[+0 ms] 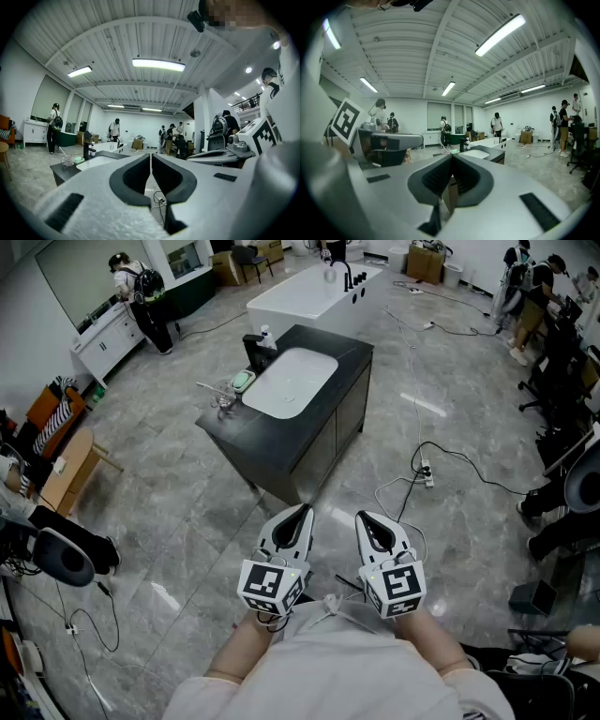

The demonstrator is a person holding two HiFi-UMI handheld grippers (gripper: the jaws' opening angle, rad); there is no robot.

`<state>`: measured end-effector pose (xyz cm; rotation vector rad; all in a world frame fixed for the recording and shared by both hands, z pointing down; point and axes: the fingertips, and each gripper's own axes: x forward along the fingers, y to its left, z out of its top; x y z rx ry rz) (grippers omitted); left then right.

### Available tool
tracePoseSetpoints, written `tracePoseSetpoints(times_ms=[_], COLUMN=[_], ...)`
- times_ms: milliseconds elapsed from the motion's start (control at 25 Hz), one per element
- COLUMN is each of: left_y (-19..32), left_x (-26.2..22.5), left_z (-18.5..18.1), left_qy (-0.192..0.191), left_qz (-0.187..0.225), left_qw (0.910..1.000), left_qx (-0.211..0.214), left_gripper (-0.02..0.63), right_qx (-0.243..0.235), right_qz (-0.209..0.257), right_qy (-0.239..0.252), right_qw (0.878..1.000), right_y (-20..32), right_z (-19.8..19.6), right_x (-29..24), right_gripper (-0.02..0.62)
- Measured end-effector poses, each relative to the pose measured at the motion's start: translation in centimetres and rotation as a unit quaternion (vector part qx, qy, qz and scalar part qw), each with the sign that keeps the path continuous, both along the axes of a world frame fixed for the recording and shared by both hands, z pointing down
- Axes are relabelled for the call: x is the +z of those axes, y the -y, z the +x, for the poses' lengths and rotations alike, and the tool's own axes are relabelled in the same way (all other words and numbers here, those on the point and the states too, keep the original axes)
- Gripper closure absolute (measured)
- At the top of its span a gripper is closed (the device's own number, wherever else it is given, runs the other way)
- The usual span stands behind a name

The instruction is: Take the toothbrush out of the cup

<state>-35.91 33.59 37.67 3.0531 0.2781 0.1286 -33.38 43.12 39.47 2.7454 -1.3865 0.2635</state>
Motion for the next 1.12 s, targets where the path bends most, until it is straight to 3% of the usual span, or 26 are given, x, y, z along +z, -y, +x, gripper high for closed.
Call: tracePoseSetpoints(times_ms=[320,720,1120], left_y=[-0.9,-1.1,2.6], left_x=[0.2,1.2,3.6], left_z=[0.4,1.9,9.6], left_qy=[0.006,0.015,0.031], left_qz=[0.001,-0.011,-0.032], left_qw=[1.0000,0.9998,0.9989], left_qx=[-0.001,-0.007,0.011], left_gripper=[0.580,0.578,0.579], right_qx=[-0.007,0.026,0.067], right_qz=[0.003,0.019,0.015], right_qy=[0.003,0.047,0.073], right_qw=[1.000,0.998,0.995], right_y=[-0.6,-2.3,-0.8], right_z=[0.4,2.8,9.8], right_x=[-0.1,1.9,4.7], right_gripper=[0.571,0.569,0.569])
